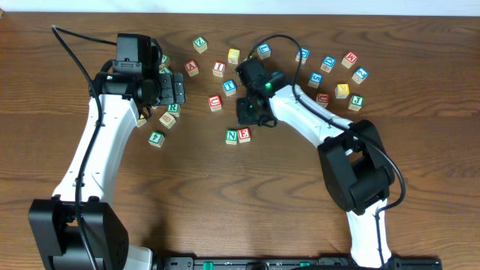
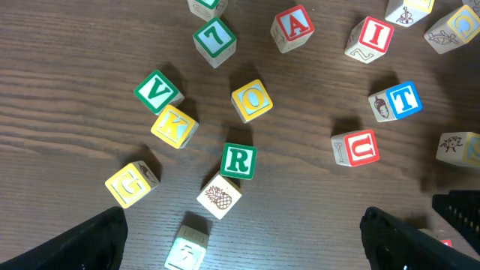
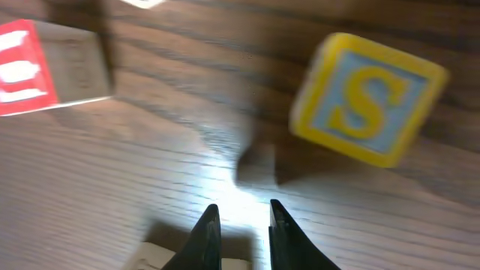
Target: Spell out NEURIPS
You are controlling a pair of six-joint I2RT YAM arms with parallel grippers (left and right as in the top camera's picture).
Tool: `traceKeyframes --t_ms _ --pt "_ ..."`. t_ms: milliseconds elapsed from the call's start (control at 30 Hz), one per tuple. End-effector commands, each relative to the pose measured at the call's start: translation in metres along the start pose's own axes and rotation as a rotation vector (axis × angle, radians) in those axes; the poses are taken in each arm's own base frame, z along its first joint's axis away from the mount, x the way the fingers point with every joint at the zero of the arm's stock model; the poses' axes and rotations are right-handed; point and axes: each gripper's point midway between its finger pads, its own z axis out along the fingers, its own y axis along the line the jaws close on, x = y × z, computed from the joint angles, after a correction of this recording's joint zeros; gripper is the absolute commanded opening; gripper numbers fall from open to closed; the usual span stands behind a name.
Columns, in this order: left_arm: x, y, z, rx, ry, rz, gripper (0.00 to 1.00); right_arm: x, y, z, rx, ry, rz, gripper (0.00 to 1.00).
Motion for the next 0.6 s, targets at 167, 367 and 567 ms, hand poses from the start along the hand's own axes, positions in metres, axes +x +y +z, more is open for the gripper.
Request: traceKeyframes --t_ms 167,367,567 --pt "-0.007 0.001 -0.002 -0.008 -0.013 -0.007 0.98 0.007 0.011 0.0 -0.006 0.023 -0.085 0.14" --pt "-0.007 0.001 -0.002 -0.008 -0.013 -0.007 0.98 0.009 0.013 0.001 -0.001 0.024 -0.099 0.14" --pt "-0.007 0.001 -0.002 -0.008 -0.013 -0.007 0.98 0.013 0.011 0.001 0.006 0.039 -0.096 0.14"
